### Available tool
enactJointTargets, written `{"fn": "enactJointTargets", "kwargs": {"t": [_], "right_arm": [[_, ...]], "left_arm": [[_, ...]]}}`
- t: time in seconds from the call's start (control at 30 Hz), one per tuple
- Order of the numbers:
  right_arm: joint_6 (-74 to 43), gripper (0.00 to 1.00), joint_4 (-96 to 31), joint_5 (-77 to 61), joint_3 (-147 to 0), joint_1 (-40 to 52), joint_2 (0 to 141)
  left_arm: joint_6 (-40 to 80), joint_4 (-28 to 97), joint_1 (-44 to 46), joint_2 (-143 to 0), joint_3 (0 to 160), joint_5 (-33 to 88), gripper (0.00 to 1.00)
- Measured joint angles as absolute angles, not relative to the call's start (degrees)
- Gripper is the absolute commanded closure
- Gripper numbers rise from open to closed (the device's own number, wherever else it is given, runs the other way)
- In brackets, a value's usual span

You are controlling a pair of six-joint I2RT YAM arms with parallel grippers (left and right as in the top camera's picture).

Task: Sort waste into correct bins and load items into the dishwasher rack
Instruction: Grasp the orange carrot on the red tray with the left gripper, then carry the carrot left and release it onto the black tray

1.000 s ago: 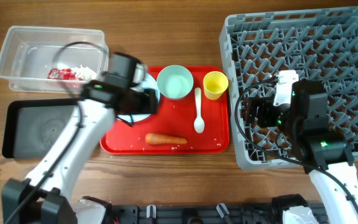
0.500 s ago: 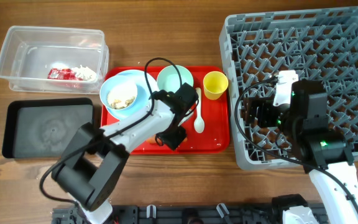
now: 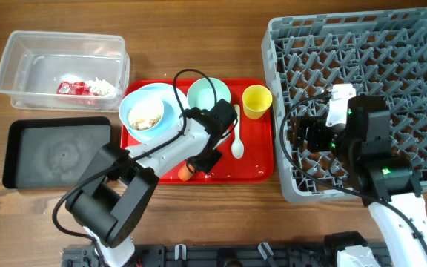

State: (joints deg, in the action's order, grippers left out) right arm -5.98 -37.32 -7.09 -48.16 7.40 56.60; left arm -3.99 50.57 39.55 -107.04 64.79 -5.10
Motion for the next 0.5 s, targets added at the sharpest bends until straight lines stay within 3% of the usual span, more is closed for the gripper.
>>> {"fn": "enactJointTargets", "kwargs": {"t": [0.2,0.33,0.5], "right_arm": [[-5.98,0.00,-37.32,-7.09,-48.16,7.40,56.60],[-5.98,0.00,-37.32,-7.09,-48.16,7.40,56.58],[-5.98,0.00,-37.32,-7.07,-48.16,7.40,56.58]], "left_arm": [[0.84,50.54,39.66,-105.65,65.17,-9.96,0.92],[6.02,50.52,38.35,-96.33,65.52,-18.57,0.92],[12.91,50.15,23.40,-87.37,65.87,-22.68,0.93]]}}
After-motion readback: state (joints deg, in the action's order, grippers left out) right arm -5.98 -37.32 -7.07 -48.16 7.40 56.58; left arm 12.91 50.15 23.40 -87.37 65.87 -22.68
